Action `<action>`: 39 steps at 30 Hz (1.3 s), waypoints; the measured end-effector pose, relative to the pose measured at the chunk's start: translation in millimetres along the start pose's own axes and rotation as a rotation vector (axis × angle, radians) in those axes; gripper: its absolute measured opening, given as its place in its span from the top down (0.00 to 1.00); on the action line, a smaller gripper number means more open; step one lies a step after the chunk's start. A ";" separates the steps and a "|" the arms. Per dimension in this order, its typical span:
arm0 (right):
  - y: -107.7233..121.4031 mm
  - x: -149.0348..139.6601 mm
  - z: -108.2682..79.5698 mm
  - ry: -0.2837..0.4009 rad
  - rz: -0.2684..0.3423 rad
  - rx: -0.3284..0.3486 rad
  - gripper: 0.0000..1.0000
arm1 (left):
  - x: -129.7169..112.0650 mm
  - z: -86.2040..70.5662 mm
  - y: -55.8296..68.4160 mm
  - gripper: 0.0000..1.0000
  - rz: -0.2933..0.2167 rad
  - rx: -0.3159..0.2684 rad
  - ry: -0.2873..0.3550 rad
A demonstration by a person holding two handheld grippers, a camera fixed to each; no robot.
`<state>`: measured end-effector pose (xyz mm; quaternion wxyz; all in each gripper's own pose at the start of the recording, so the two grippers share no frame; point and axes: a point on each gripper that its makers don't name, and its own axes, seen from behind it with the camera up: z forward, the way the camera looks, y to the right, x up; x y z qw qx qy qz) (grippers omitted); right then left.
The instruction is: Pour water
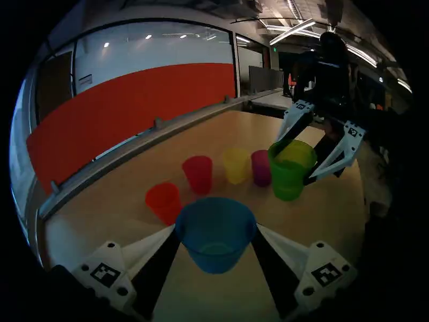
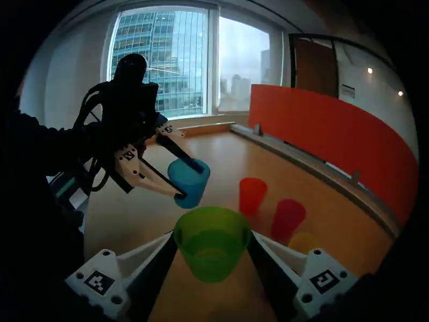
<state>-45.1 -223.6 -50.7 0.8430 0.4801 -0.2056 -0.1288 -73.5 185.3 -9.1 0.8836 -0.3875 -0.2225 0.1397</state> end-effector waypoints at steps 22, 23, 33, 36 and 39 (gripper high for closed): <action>-1.9 -50.9 34.5 -0.136 -0.020 0.037 0.09 | -51.4 34.3 14.4 0.12 0.054 -0.102 -0.181; -1.7 -52.1 35.5 -0.139 -0.021 0.038 0.09 | -52.8 35.8 14.9 0.12 0.056 -0.104 -0.185; 1.8 -62.0 42.0 -0.164 -0.029 0.033 0.09 | -62.4 43.7 19.8 0.12 0.057 -0.129 -0.200; 1.8 -63.1 43.8 -0.165 -0.025 0.034 0.09 | -64.3 45.1 20.1 0.12 0.054 -0.132 -0.200; 2.0 -64.7 45.1 -0.167 -0.020 0.034 0.09 | -66.3 46.3 20.7 0.12 0.050 -0.134 -0.201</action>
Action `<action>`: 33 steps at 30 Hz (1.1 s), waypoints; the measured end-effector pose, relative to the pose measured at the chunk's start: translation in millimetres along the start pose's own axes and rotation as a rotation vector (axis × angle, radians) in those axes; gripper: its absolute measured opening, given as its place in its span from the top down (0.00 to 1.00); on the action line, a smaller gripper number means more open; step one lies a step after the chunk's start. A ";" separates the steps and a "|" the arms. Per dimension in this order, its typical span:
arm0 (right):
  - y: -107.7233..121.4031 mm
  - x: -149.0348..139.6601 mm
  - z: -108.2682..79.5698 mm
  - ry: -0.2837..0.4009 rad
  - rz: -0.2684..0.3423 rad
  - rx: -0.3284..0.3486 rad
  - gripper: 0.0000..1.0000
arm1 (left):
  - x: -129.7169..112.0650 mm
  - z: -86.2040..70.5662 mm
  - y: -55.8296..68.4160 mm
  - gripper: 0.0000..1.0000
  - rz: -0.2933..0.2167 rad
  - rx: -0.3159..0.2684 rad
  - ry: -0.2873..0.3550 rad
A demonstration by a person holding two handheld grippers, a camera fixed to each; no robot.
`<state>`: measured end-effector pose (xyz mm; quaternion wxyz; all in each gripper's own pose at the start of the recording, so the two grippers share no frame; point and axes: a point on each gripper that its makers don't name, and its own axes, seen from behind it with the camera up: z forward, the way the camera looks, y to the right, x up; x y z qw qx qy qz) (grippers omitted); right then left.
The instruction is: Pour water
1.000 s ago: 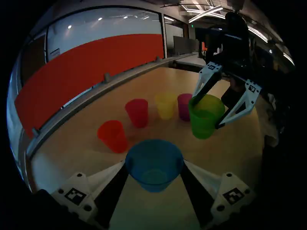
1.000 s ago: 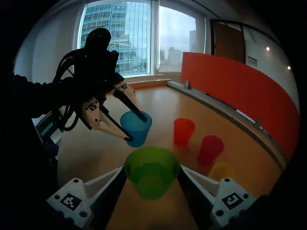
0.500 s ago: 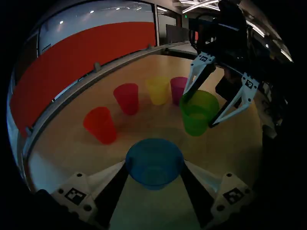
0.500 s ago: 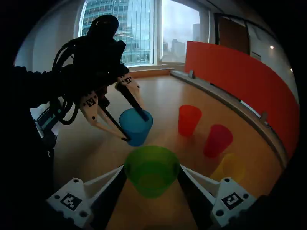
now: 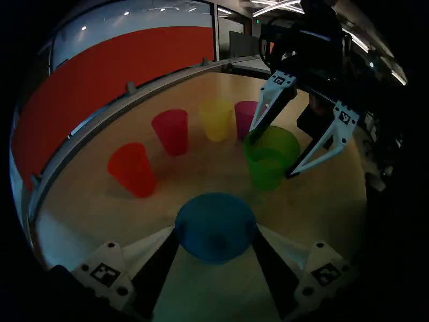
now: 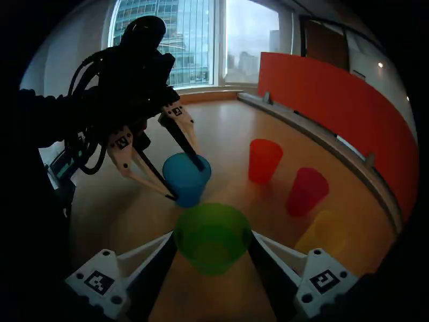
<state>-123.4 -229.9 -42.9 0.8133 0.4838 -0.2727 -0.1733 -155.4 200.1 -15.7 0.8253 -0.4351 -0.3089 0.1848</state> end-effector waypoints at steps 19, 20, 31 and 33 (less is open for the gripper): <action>-1.3 -4.8 7.1 -0.010 -0.001 -0.006 0.09 | -13.7 0.6 1.3 0.09 -0.011 -0.005 -0.017; -1.6 -4.7 7.3 -0.010 0.000 -0.005 0.09 | -14.2 0.4 0.8 0.08 -0.012 -0.003 -0.020; -3.8 -10.9 10.9 -0.014 0.008 -0.005 0.09 | -25.3 -4.9 -3.0 0.03 -0.015 0.023 -0.049; -3.9 -12.1 11.3 -0.014 0.011 -0.006 0.09 | -26.6 -6.7 -2.9 0.03 -0.016 0.026 -0.049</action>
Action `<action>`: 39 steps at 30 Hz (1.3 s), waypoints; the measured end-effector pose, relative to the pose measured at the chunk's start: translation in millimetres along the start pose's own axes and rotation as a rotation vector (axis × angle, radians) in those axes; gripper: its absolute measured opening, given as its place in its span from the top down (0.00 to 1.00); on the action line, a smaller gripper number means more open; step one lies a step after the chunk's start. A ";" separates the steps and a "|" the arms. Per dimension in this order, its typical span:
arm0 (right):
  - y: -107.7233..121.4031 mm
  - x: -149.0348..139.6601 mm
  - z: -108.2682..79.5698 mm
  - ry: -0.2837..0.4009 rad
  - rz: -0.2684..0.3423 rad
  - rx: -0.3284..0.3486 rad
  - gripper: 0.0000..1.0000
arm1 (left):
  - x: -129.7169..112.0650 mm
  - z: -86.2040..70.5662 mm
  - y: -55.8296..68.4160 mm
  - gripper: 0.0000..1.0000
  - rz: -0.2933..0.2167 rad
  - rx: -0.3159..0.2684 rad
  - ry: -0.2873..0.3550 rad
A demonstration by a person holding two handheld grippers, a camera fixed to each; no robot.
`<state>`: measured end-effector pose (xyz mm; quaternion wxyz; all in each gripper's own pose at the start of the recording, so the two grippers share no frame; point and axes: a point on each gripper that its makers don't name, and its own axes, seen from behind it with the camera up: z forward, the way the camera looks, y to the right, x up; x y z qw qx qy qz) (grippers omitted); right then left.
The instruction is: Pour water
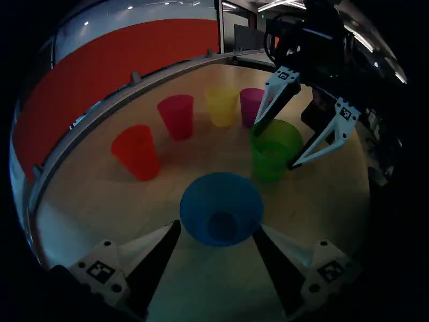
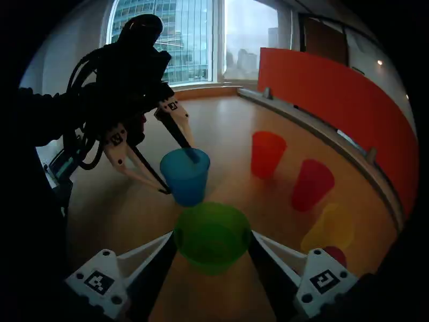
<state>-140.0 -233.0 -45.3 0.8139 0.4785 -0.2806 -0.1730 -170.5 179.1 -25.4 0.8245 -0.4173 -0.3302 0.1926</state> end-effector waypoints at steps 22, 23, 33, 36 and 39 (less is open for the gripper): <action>-0.3 -12.8 -7.1 -0.005 0.010 -0.029 0.07 | -13.4 -12.7 10.3 0.03 0.006 0.006 -0.034; -0.3 -13.1 -7.1 -0.005 0.009 -0.030 0.07 | -13.2 -12.9 10.1 0.03 0.004 0.007 -0.032; 2.8 -11.4 -12.6 0.003 0.022 -0.047 0.00 | -14.5 -19.5 7.9 0.03 -0.006 0.018 -0.021; 2.3 -12.6 -15.8 0.002 0.024 -0.049 0.00 | -15.5 -21.2 7.4 0.03 -0.010 0.022 -0.019; 1.4 -13.5 -20.5 0.003 0.024 -0.054 0.00 | -16.5 -23.3 7.5 0.03 -0.016 0.024 -0.016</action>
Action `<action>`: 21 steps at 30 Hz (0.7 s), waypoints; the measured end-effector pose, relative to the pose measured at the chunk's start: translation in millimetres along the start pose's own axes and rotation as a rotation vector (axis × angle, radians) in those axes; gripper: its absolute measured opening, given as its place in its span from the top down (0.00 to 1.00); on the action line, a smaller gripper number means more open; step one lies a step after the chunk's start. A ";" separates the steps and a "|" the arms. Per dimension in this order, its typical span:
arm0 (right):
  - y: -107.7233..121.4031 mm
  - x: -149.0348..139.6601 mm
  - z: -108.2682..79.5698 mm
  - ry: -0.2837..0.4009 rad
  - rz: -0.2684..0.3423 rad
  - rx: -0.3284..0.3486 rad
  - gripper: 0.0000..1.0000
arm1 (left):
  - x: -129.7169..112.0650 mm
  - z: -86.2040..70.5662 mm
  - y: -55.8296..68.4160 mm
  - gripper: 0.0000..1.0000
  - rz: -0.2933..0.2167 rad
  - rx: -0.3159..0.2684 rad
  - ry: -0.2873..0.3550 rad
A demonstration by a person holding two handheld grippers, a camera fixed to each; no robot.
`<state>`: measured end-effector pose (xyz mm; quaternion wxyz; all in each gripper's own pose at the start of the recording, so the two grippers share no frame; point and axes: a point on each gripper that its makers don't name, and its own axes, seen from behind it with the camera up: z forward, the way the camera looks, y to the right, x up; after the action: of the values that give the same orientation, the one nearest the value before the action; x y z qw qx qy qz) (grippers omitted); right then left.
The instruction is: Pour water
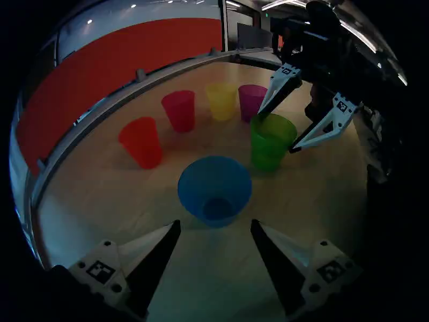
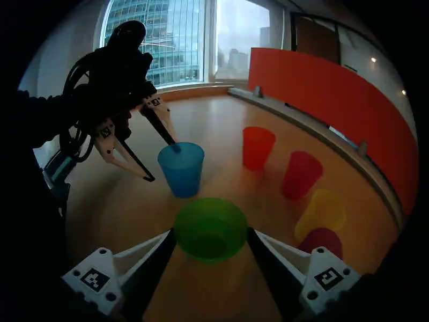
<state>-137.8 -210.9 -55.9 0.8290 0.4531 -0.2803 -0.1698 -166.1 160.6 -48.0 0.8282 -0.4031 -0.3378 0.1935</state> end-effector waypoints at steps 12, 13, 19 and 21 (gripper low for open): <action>0.8 -10.4 -27.0 0.004 0.009 -0.040 0.00 | -5.0 -12.9 -1.0 0.03 -0.022 0.031 0.009; 0.4 -11.2 -29.3 0.006 0.010 -0.042 0.00 | -5.3 -14.0 -0.9 0.03 -0.025 0.033 0.010; -2.4 -17.2 -43.4 0.012 0.015 -0.058 0.00 | -7.3 -21.3 -0.3 0.02 -0.034 0.045 0.014; -2.8 -19.2 -47.3 0.012 0.015 -0.065 0.00 | -7.5 -23.6 -0.2 0.03 -0.034 0.049 0.015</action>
<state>-123.7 -171.0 -84.7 0.8461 0.4250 -0.2730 -0.1701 -154.4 143.4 -61.4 0.8436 -0.3782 -0.3334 0.1847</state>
